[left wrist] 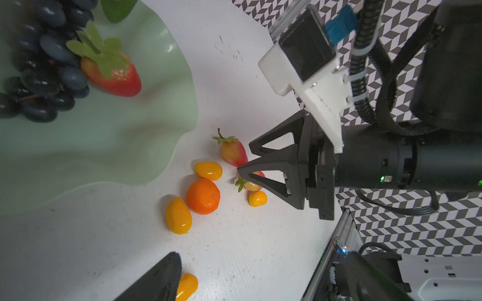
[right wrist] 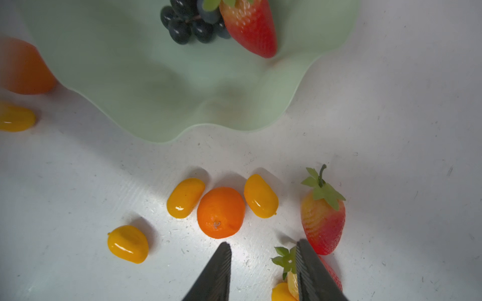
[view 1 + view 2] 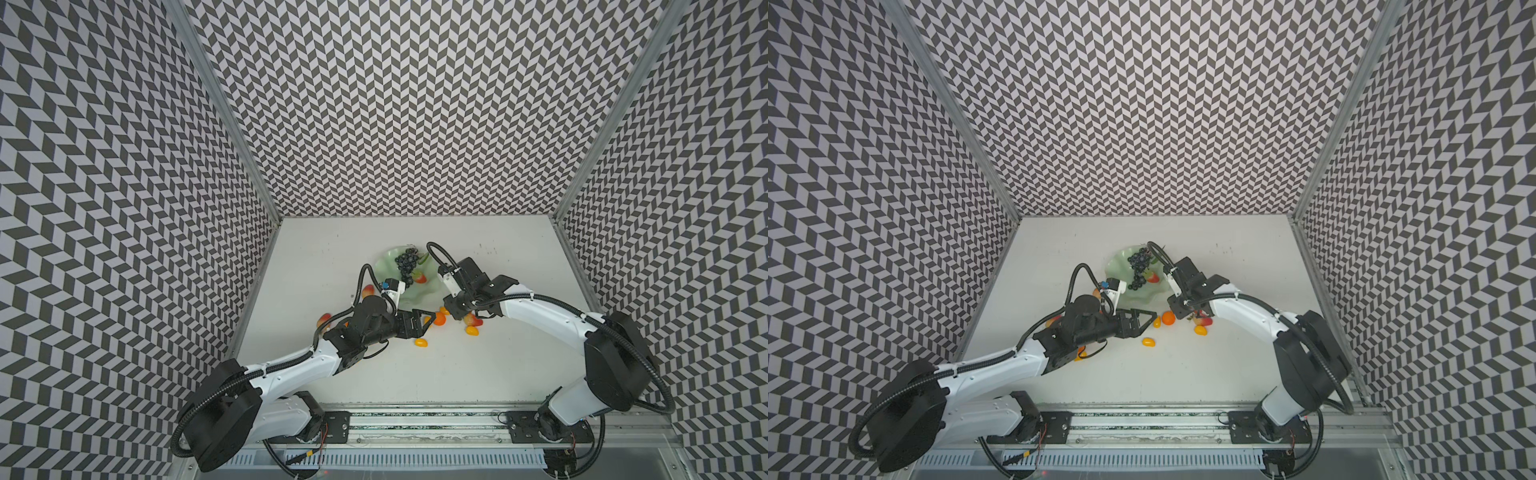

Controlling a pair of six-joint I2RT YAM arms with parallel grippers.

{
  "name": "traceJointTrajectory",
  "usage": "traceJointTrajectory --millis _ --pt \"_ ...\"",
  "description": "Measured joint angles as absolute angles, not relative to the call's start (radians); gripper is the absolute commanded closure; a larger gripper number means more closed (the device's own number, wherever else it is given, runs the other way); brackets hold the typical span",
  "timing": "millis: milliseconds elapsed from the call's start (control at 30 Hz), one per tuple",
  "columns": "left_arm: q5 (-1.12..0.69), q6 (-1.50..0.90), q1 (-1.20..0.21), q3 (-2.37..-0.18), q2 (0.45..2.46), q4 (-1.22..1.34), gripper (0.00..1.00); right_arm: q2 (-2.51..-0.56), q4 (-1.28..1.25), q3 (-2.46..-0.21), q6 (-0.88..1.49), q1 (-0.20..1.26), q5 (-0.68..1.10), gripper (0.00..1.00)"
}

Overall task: Arrange fruit in a fruit bowl
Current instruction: Pick up the fruit from the center of the table.

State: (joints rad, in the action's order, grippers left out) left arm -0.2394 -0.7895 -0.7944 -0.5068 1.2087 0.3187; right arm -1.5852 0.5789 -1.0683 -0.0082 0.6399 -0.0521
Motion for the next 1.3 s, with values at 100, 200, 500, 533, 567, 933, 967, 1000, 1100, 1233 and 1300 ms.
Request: traceJointTrajectory --millis 100,200,500,533,567,933,967,1000,1100,1233,1300 --pt "-0.233 -0.817 -0.804 -0.495 1.230 0.350 0.00 -1.618 0.587 -1.068 -0.018 0.640 -0.079 0.58" --pt "-0.229 -0.832 -0.805 -0.495 1.246 0.368 0.00 -1.647 0.591 -1.068 -0.022 0.640 -0.100 0.58" --pt "-0.223 -0.841 -0.805 -0.495 1.248 0.374 0.00 -1.682 0.596 -1.065 -0.030 0.640 -0.147 0.58" --pt "-0.222 -0.841 -0.805 -0.495 1.248 0.374 0.00 -1.684 0.596 -1.063 -0.030 0.640 -0.150 0.58" --pt "-0.221 -0.841 -0.805 -0.495 1.248 0.374 0.00 -1.685 0.598 -1.063 -0.031 0.640 -0.153 0.58" --pt "-0.218 -0.847 -0.805 -0.495 1.248 0.374 0.00 -1.725 0.600 -1.061 -0.034 0.640 -0.165 0.58" --pt "-0.217 -0.847 -0.805 -0.495 1.248 0.374 0.00 -1.728 0.600 -1.061 -0.034 0.640 -0.166 0.58" --pt "-0.216 -0.847 -0.805 -0.495 1.248 0.374 0.00 -1.730 0.600 -1.061 -0.034 0.640 -0.167 0.58" --pt "-0.214 -0.848 -0.805 -0.495 1.248 0.374 0.00 -1.741 0.601 -1.061 -0.034 0.640 -0.170 0.59" --pt "-0.213 -0.848 -0.805 -0.495 1.248 0.373 0.00 -1.753 0.602 -1.058 -0.034 0.640 -0.178 0.61" --pt "-0.211 -0.848 -0.805 -0.495 1.248 0.373 0.00 -1.754 0.603 -1.053 -0.033 0.640 -0.184 0.62"
